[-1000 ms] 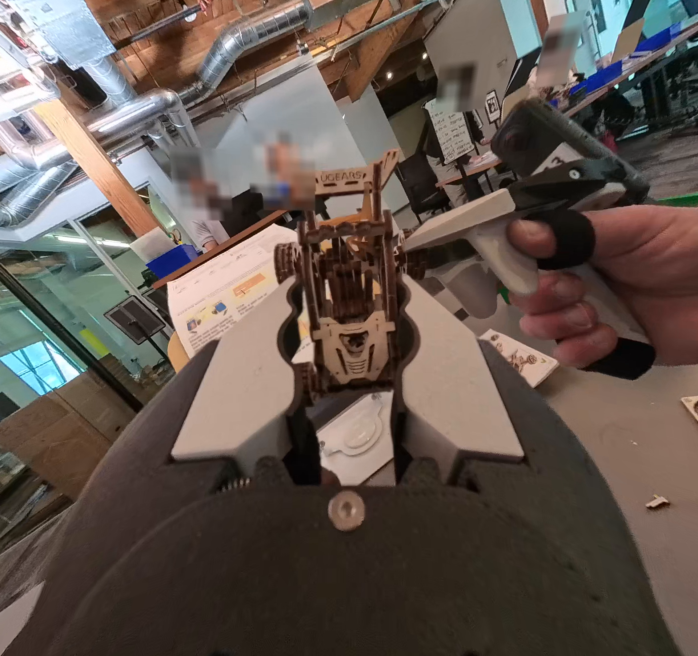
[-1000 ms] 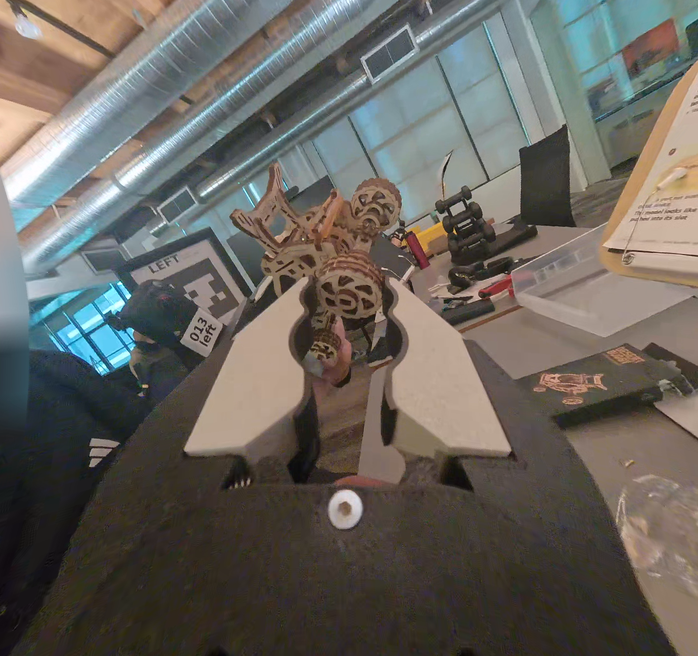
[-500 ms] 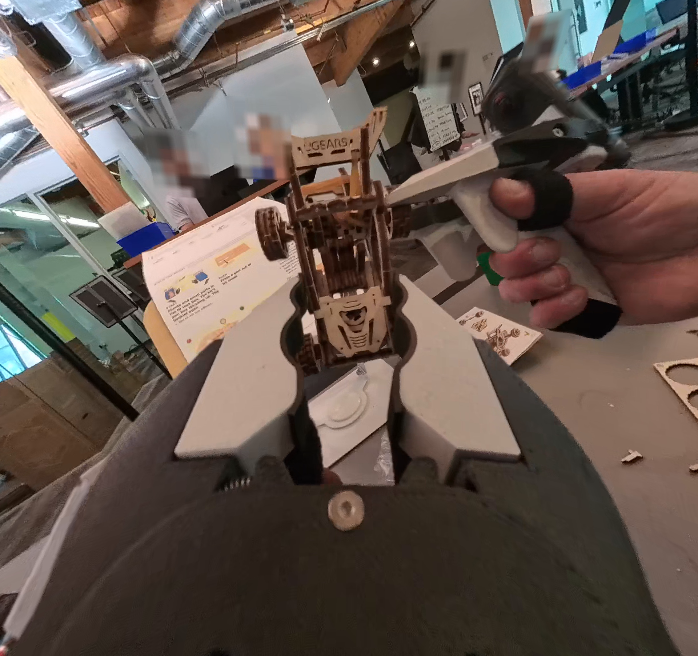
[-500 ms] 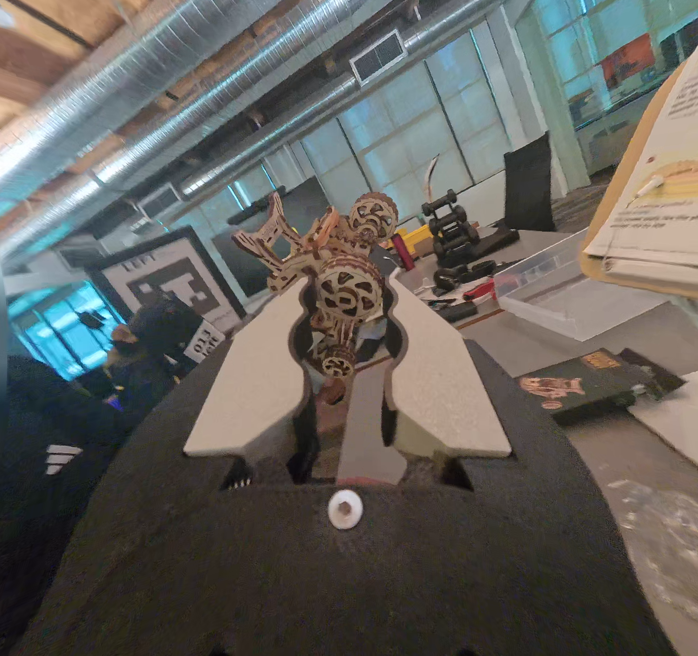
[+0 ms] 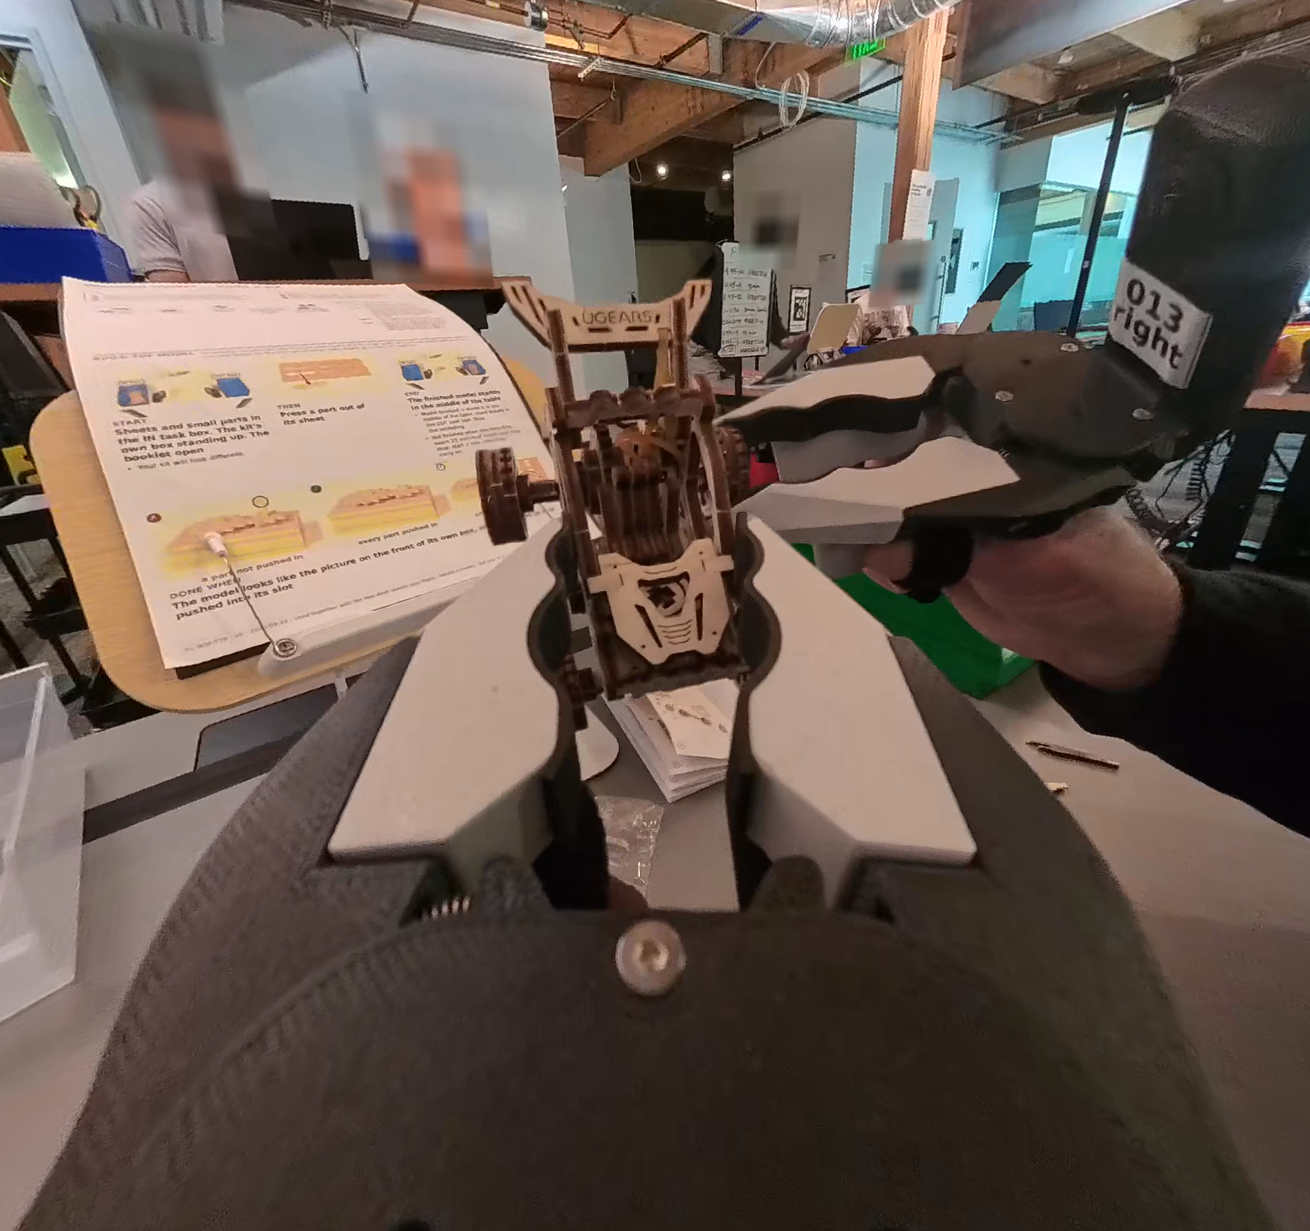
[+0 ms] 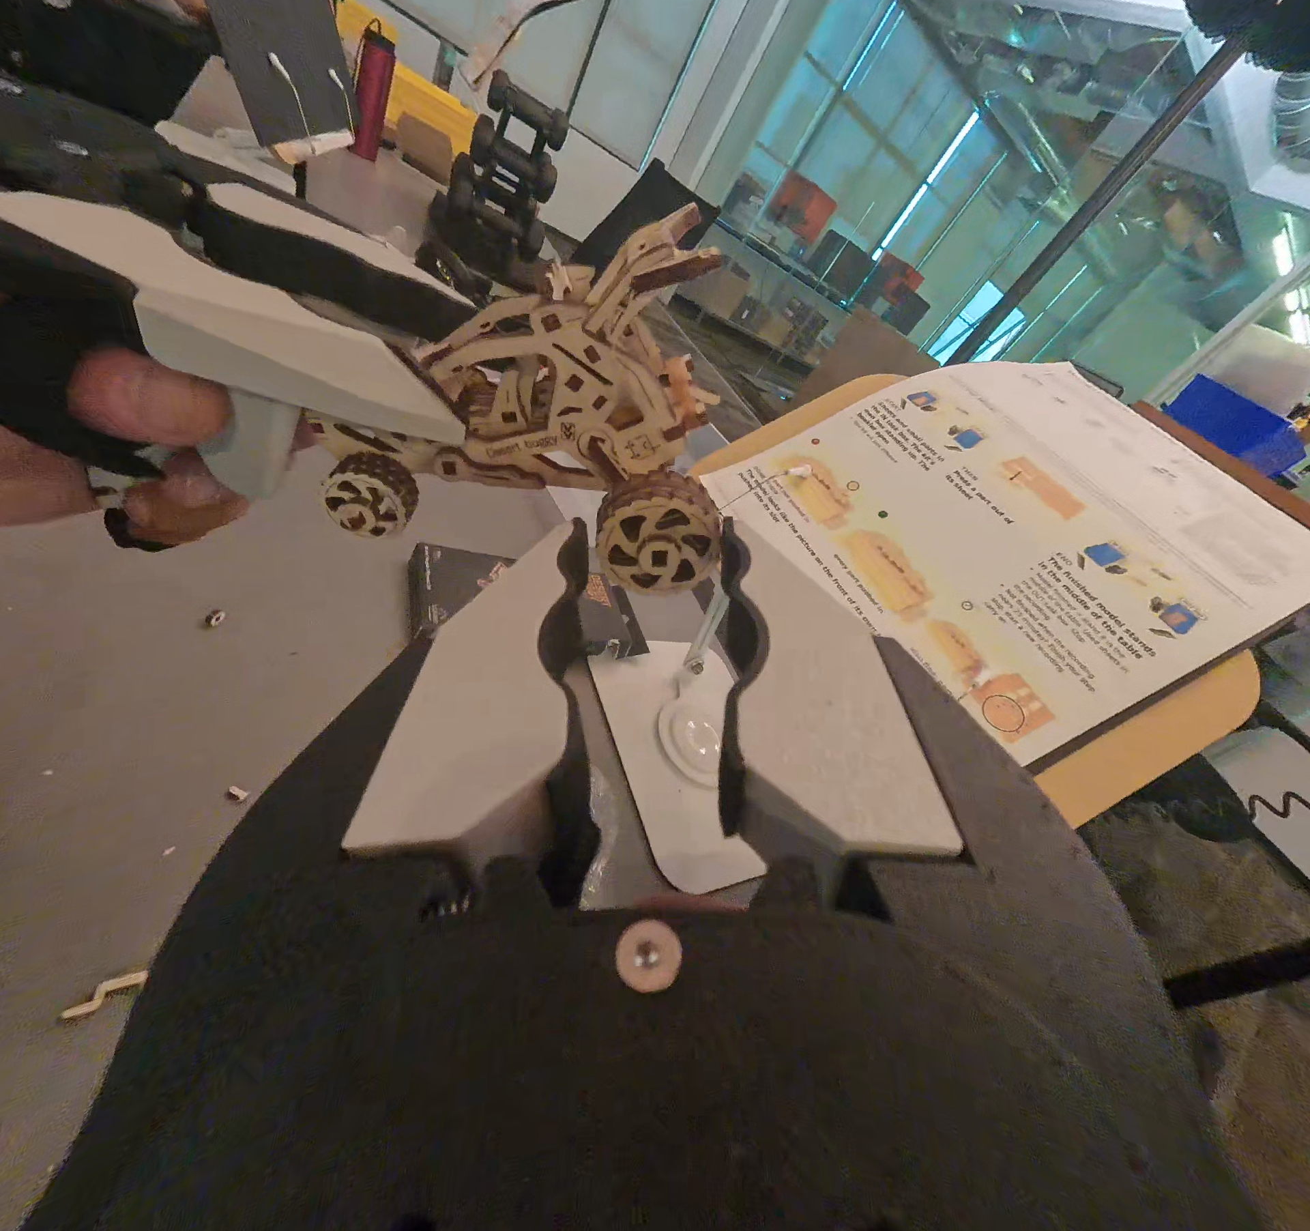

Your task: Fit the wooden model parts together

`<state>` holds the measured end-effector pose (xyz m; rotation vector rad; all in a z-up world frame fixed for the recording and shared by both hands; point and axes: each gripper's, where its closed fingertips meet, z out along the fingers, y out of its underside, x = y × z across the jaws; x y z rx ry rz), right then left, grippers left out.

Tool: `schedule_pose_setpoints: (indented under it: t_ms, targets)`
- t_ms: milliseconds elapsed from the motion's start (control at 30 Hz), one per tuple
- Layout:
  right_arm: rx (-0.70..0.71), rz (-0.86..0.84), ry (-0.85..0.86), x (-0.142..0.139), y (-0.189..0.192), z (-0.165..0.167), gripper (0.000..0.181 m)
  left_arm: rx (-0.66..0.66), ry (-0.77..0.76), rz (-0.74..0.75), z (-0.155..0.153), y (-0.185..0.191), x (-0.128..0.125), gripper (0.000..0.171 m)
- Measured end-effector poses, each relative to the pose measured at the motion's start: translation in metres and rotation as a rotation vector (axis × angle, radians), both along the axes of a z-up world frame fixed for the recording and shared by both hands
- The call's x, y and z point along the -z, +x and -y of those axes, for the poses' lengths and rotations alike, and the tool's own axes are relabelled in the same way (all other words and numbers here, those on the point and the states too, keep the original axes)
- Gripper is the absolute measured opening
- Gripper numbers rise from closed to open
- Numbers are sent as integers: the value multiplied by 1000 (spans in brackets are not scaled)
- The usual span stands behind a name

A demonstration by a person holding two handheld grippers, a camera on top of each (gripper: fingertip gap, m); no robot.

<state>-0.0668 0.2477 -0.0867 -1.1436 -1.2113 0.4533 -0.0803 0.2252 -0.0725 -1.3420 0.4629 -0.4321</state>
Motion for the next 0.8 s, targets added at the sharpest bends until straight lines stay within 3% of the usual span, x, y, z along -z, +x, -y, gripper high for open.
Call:
schedule_pose_setpoints:
  t_ms: [167, 333, 433, 567, 700, 800]
  targets:
    - [-17, 1, -74, 6, -2, -1, 32, -9, 1, -7, 0, -1, 4, 41]
    - [-196, -275, -560, 3, -6, -1, 32, -94, 96, -138, 3, 1, -1, 41]
    - [-296, -402, -733, 2, -7, 0, 32, -134, 152, -204, 5, 4, -4, 41]
    - [-343, -474, -824, 3, -1, -5, 32, -91, 152, -185, 10, 5, -1, 49]
    - [-346, -427, -817, 10, -4, -5, 32, -47, 97, -166, 12, 6, 10, 49]
    - [-346, -409, -832, 13, -3, -10, 32, 2, 65, -74, 19, -3, 10, 51]
